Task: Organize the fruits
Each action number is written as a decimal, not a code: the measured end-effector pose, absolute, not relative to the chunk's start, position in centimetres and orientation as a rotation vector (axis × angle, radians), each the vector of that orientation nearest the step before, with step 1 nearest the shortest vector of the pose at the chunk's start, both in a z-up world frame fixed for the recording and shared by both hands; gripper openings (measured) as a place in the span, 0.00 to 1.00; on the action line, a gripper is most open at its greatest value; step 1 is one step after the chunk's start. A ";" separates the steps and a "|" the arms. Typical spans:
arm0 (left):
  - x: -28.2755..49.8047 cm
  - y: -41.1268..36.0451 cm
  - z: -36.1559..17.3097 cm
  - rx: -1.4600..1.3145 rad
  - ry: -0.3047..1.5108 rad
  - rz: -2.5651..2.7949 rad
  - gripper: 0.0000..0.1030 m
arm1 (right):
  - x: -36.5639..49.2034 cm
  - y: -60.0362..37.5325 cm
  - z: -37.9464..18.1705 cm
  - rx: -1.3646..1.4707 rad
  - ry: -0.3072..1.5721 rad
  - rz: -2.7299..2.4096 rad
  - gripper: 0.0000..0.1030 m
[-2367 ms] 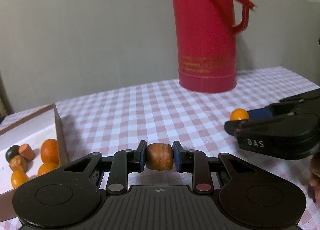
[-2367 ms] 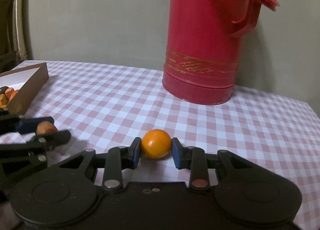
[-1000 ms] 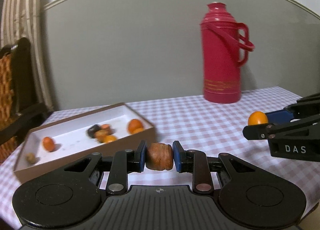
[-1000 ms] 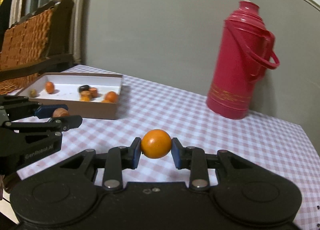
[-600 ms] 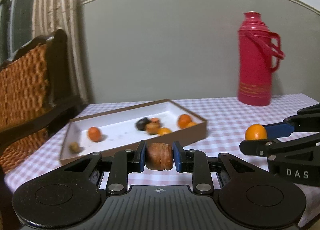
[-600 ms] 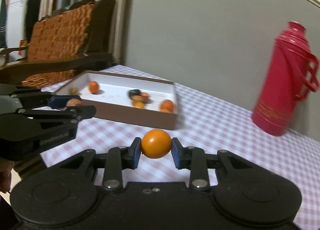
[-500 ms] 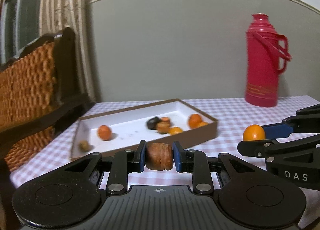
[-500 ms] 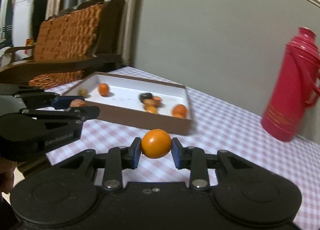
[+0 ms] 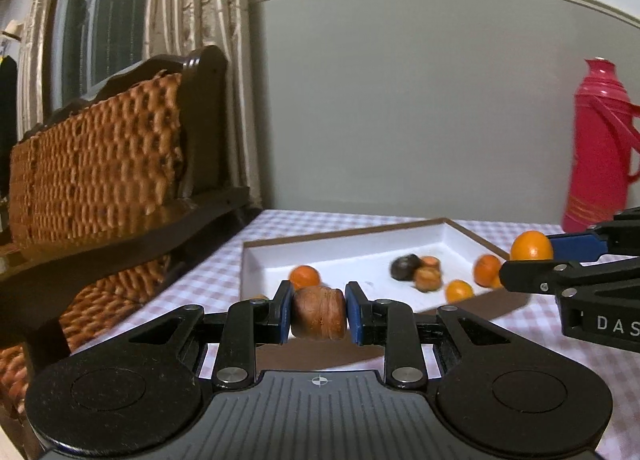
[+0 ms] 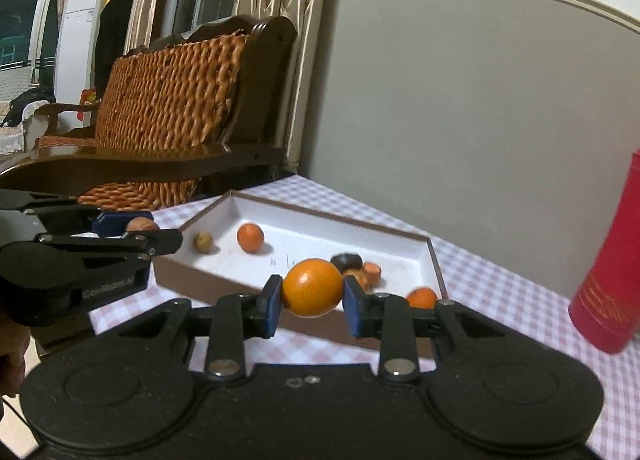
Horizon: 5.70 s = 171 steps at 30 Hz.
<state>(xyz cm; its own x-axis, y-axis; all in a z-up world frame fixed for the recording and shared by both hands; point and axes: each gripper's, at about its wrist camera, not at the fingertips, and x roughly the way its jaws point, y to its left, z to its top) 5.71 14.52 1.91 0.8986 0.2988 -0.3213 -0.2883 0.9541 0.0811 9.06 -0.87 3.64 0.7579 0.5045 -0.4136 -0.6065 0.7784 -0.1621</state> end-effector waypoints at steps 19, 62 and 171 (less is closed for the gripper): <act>12.9 18.4 2.5 0.034 0.327 0.341 0.27 | 17.4 -0.1 3.6 -0.295 0.337 0.558 0.23; 16.6 18.9 0.9 0.045 0.338 0.402 1.00 | 24.1 -2.1 0.6 -0.201 0.435 0.489 0.94; -7.9 5.4 2.4 0.088 0.199 0.298 1.00 | -4.3 -16.6 3.4 -0.179 0.345 0.351 0.94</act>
<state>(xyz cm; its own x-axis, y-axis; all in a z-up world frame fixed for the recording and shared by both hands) -7.86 5.38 2.40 0.9364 0.3003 -0.1816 -0.2830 0.9522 0.1154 -4.28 -16.60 3.42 0.8817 0.3052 -0.3597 -0.3654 0.9241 -0.1118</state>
